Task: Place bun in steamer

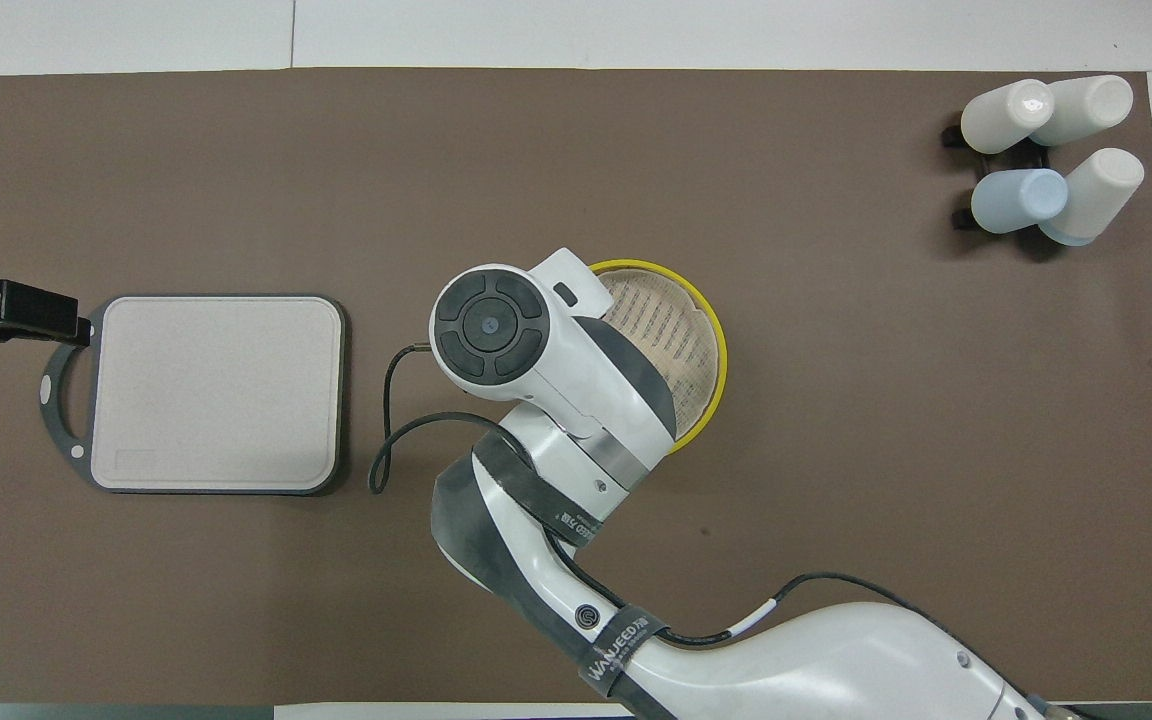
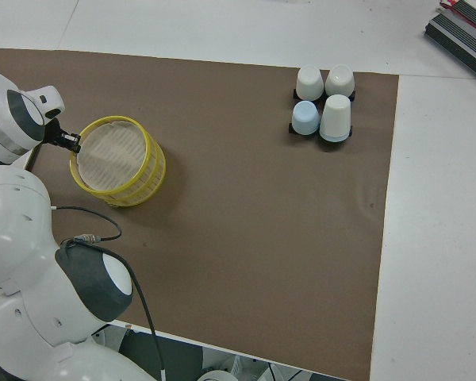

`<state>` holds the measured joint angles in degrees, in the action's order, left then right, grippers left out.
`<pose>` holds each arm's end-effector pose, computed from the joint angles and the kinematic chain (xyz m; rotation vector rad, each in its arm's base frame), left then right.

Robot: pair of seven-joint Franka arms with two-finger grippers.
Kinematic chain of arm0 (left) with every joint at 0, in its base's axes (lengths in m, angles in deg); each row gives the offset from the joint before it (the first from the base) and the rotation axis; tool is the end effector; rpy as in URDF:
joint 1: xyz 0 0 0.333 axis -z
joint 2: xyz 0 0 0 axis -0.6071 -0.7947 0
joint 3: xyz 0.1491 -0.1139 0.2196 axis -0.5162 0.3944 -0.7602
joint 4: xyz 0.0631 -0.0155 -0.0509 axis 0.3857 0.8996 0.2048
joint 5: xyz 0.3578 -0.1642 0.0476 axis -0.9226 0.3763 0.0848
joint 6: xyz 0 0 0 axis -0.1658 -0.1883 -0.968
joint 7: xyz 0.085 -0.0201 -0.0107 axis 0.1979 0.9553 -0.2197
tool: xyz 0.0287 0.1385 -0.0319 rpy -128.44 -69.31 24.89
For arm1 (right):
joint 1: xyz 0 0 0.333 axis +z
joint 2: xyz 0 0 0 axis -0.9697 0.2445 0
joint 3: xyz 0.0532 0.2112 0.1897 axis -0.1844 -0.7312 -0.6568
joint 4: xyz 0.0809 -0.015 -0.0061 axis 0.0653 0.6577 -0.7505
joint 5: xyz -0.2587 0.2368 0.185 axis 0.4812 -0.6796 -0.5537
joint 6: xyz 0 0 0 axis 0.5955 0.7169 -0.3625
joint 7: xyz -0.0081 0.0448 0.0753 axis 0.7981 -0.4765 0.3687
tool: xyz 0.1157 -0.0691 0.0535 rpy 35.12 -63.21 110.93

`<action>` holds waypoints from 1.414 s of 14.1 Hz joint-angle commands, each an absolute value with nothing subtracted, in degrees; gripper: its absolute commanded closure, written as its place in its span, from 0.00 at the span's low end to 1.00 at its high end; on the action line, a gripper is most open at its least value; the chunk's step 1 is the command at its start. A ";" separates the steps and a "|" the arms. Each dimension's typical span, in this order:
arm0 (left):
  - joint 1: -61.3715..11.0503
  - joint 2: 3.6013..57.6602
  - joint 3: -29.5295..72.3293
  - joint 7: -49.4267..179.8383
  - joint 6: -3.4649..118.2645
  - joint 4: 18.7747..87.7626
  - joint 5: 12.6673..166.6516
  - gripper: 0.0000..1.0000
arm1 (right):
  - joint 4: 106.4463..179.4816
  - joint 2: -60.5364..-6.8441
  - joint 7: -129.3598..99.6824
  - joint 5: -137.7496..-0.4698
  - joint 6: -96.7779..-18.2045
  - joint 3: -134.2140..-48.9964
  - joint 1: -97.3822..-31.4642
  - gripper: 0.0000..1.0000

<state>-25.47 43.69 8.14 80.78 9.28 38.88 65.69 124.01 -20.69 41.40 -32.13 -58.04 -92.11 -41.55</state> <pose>0.5406 -0.0170 0.5498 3.1095 -0.0490 -0.0416 0.5338 0.4521 0.3399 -3.0975 0.1220 -0.1428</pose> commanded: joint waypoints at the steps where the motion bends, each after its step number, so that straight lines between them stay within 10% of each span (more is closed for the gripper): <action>1: -24.55 43.94 7.47 81.09 9.37 38.55 66.28 0.00 | 125.61 -21.70 42.12 -32.46 -59.78 -92.40 -41.83 1.00; 13: -24.54 44.03 7.56 80.91 9.63 38.82 66.19 0.00 | 128.95 -22.58 40.71 -32.46 -61.97 -92.40 -41.92 1.00; 16: -24.55 44.03 7.65 80.91 9.63 38.82 66.19 0.00 | 128.34 -22.66 40.71 -32.46 -60.92 -92.40 -41.92 0.07; 20: -24.46 44.03 7.65 80.82 9.63 38.82 66.19 0.00 | 125.44 -23.89 37.74 -32.02 -54.70 -92.05 -43.32 0.00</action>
<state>-25.08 43.70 8.15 80.78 9.32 38.88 65.69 126.13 -21.74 40.81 -32.08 -58.02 -91.94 -41.93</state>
